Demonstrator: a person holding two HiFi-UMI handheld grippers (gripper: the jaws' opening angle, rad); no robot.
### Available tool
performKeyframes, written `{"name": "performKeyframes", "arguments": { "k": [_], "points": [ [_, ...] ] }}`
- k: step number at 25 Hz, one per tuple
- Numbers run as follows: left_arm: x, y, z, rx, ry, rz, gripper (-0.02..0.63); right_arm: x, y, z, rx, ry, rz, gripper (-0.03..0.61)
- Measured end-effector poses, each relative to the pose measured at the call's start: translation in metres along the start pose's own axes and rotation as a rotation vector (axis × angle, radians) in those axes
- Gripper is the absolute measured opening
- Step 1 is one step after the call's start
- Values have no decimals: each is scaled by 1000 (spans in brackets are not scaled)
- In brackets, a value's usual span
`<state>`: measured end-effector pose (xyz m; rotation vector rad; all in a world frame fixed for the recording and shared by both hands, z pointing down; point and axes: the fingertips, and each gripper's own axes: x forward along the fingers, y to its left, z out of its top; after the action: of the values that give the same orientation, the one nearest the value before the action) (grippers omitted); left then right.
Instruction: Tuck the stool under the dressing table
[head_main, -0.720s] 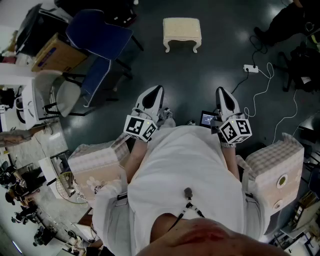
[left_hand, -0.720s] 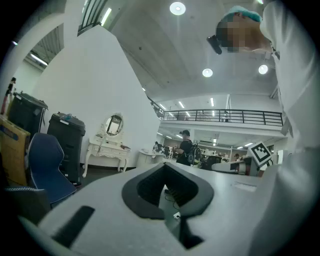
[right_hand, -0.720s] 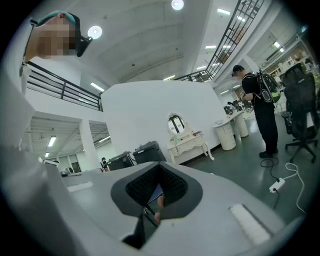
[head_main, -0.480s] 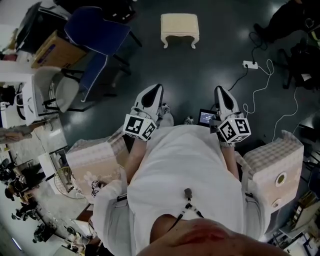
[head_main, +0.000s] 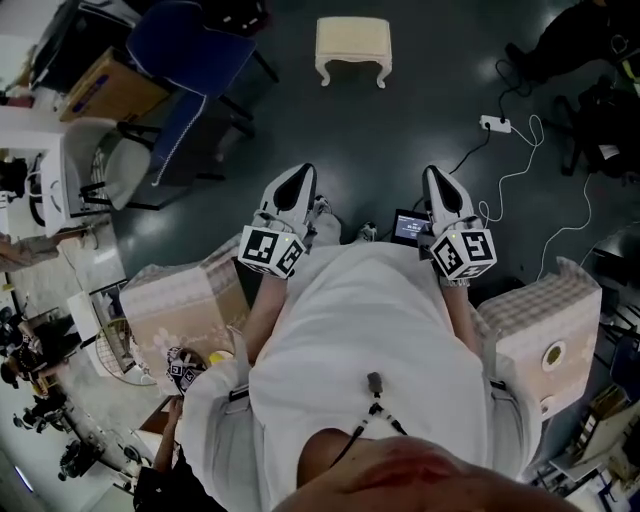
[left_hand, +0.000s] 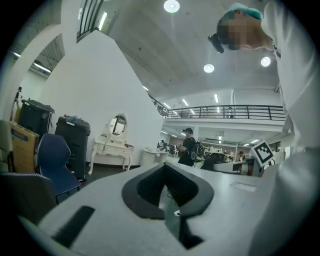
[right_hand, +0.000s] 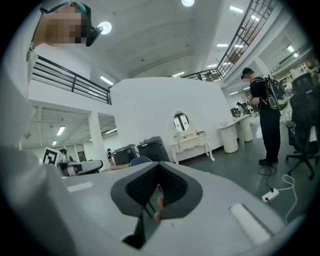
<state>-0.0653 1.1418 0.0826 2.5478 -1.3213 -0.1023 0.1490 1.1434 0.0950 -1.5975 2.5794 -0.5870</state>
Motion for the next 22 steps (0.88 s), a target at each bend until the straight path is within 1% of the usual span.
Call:
{"name": "performKeyframes", "arguments": {
  "k": [6, 12, 16, 20, 22],
  "points": [
    [15, -16, 5, 14, -16, -39, 6, -18, -13, 5, 11, -17, -34, 6],
    [27, -21, 2, 17, -12, -53, 6, -28, -32, 3, 66, -21, -72, 6],
    [34, 2, 4, -3, -19, -29, 6, -11, -40, 3, 73, -14, -93, 7],
    [49, 40, 9, -25, -22, -14, 6, 27, -42, 15, 33, -20, -112, 7],
    [62, 57, 10, -43, -22, -14, 6, 46, -46, 21, 34, -16, -128, 8]
  ]
}}
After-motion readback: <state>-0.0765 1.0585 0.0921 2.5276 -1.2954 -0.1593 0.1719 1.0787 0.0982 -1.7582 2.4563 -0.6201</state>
